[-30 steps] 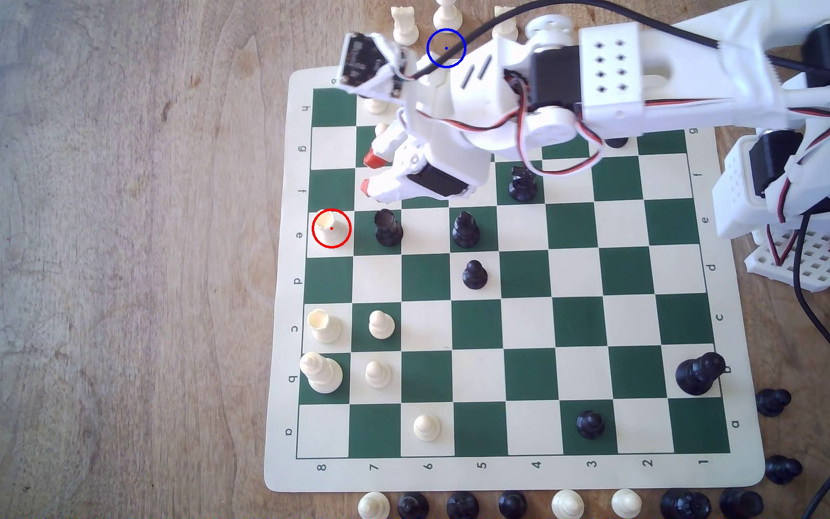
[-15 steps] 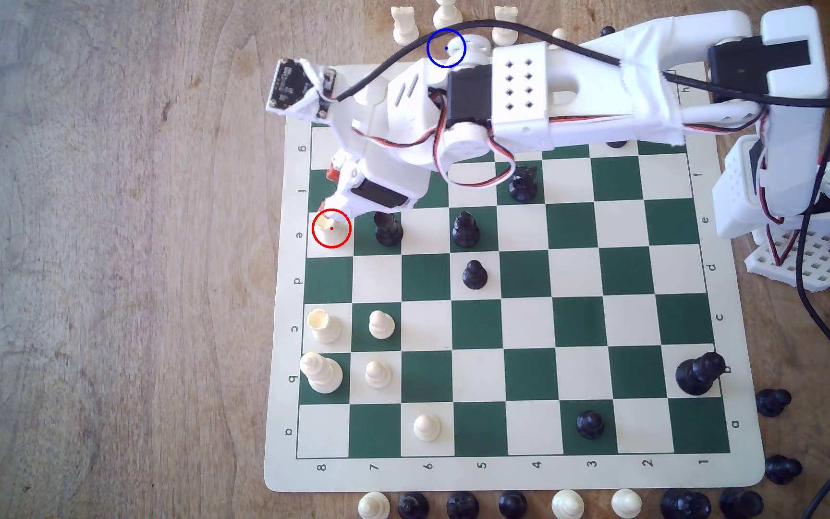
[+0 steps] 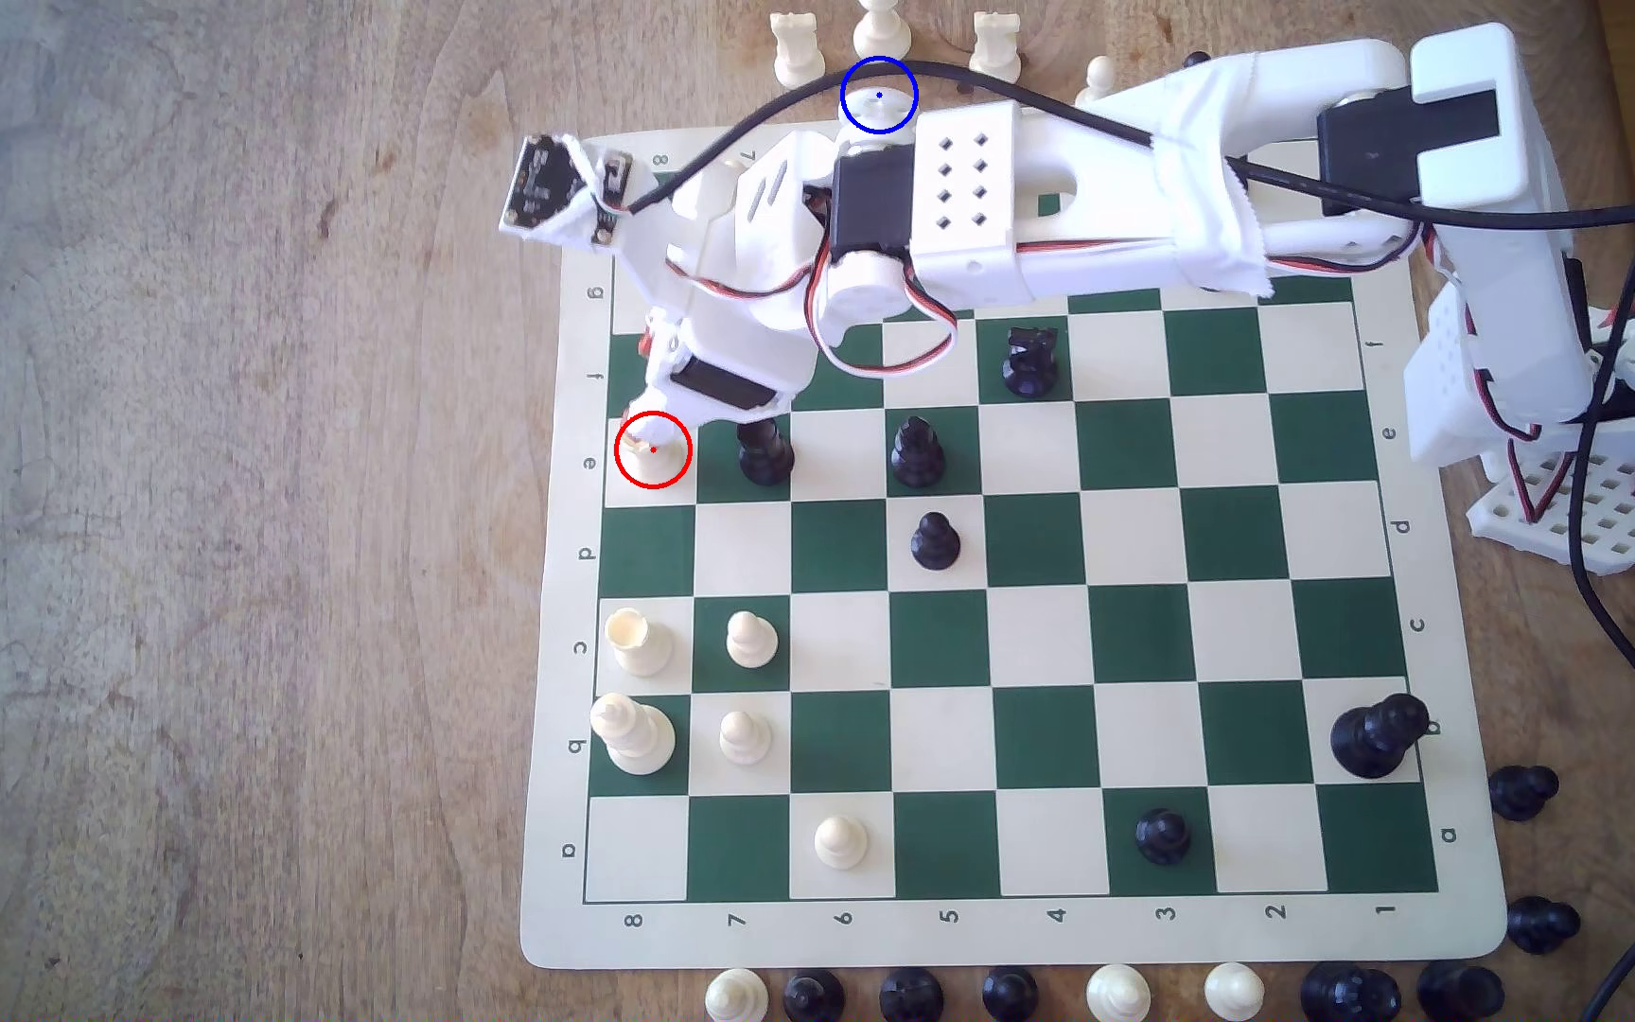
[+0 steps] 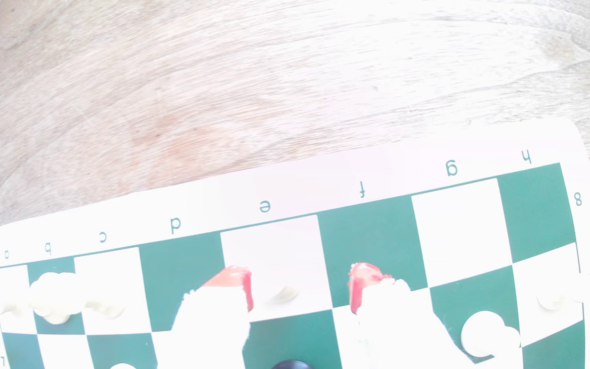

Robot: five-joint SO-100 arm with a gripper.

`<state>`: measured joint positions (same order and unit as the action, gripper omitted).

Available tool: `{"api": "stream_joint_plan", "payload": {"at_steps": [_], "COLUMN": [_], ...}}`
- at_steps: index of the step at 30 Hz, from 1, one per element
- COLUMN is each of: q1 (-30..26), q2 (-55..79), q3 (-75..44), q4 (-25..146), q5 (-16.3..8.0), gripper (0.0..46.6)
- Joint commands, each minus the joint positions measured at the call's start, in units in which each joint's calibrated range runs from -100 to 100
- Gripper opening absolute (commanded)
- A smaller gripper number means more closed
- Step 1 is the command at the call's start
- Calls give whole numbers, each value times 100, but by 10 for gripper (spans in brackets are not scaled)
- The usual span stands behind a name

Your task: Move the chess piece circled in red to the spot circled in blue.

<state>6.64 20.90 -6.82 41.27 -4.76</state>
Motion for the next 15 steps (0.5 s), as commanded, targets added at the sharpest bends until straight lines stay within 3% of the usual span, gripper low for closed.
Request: {"api": "stream_joint_plan", "payload": {"at_steps": [1,15], "q1": [5,-128], "q2": [-113,151], "q3": [-487,-732], "q4": [-204,-278], "q5": [-15,-78], "gripper": [151,151]}}
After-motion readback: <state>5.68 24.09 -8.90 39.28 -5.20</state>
